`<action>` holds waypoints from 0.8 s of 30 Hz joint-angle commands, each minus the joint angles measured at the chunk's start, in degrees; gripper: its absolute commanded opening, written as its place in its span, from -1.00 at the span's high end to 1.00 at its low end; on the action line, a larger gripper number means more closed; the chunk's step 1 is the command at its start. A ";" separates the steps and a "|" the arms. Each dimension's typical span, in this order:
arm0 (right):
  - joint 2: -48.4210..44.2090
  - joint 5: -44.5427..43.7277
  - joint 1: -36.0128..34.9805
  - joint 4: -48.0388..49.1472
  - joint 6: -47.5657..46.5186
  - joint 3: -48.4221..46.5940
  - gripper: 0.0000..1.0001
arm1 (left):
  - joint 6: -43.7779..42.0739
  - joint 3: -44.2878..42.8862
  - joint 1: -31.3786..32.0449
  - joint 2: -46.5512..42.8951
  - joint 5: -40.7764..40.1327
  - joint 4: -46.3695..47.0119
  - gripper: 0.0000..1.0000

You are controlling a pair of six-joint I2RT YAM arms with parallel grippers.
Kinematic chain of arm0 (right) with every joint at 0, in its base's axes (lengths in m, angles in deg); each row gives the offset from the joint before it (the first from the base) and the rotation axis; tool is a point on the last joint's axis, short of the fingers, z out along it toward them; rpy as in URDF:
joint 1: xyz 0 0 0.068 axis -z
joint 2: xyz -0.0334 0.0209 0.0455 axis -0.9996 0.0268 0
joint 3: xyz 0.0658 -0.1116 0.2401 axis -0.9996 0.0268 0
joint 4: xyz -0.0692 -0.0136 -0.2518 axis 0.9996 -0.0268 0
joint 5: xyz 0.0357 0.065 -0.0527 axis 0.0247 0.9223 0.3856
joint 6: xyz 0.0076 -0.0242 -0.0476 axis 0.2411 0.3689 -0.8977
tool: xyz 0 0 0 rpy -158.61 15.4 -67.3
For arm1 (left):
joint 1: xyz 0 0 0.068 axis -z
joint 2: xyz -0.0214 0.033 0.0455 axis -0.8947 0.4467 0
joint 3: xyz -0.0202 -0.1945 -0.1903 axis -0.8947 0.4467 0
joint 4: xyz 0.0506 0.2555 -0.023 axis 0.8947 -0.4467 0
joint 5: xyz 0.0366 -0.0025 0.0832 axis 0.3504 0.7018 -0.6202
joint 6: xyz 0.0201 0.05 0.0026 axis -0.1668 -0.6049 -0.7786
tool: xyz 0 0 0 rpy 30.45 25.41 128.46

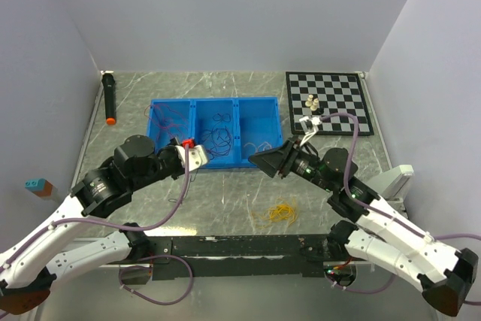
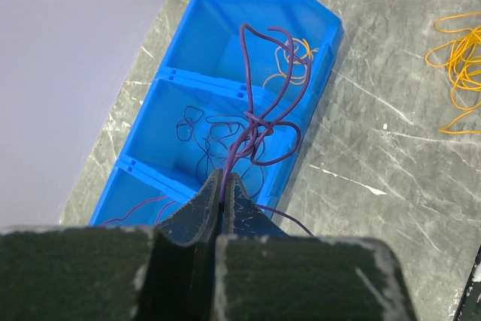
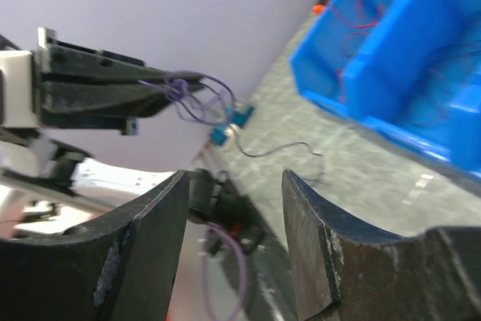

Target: Untangle the cables

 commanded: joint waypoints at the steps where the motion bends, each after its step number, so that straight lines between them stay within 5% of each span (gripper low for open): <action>1: 2.83 3.75 -0.88 11.55 6.00 -0.39 -0.20 | 0.70 -1.00 -0.13 -0.26 0.97 2.28 0.99; 24: 15.84 1.65 -4.31 19.91 7.50 -6.81 -0.07 | 0.08 -1.87 -0.04 1.67 6.68 1.14 0.99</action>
